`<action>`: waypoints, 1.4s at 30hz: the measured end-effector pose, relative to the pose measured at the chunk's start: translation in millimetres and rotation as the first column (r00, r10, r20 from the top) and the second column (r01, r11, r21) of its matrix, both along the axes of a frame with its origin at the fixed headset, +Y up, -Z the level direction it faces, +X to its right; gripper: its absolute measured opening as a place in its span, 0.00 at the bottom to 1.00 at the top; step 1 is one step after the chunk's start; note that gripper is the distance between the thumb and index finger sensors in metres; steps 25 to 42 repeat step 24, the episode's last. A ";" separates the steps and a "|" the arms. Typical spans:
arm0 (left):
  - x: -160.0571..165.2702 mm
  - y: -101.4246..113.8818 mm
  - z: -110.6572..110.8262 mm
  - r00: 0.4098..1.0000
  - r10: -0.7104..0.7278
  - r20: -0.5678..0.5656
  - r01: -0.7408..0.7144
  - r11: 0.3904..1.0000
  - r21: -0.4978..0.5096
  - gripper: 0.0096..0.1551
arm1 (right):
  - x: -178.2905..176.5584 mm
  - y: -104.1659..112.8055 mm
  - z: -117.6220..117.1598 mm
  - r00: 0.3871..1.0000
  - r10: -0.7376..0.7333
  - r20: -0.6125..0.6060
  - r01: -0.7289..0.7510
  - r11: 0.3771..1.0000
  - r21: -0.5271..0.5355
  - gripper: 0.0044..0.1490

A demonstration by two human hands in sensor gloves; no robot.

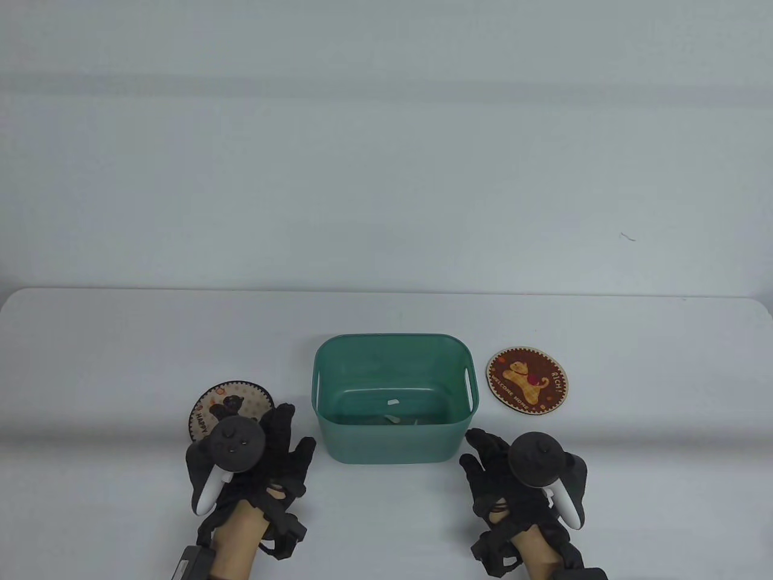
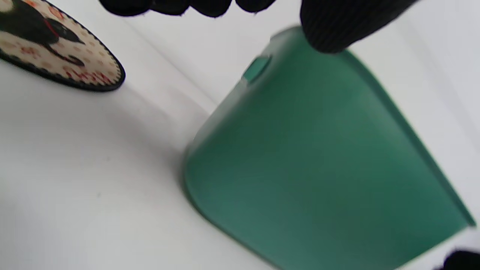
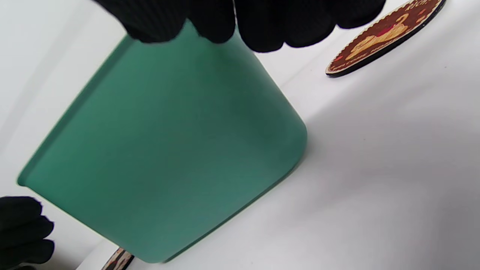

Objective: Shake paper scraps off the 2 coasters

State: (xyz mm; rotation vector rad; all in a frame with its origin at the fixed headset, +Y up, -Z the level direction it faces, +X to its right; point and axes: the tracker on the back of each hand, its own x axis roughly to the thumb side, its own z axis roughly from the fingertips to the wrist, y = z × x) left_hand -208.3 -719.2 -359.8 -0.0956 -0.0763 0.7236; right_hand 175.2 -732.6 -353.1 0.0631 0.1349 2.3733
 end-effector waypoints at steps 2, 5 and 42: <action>4.3 -6.9 -0.7 0.999 -0.044 0.027 0.045 0.999 -0.016 0.43 | -3.2 -4.4 -0.9 1.000 0.014 -0.005 -0.014 1.000 -0.019 0.36; 11.2 -17.2 -2.2 0.989 -0.117 0.090 0.123 0.990 -0.067 0.44 | -7.2 -9.9 -1.6 0.999 0.034 -0.019 -0.035 0.998 -0.050 0.37; 21.0 -37.2 -3.6 0.970 -0.178 0.164 0.201 0.970 -0.136 0.43 | -12.7 -28.7 -8.5 0.994 0.108 -0.035 -0.112 0.983 -0.147 0.38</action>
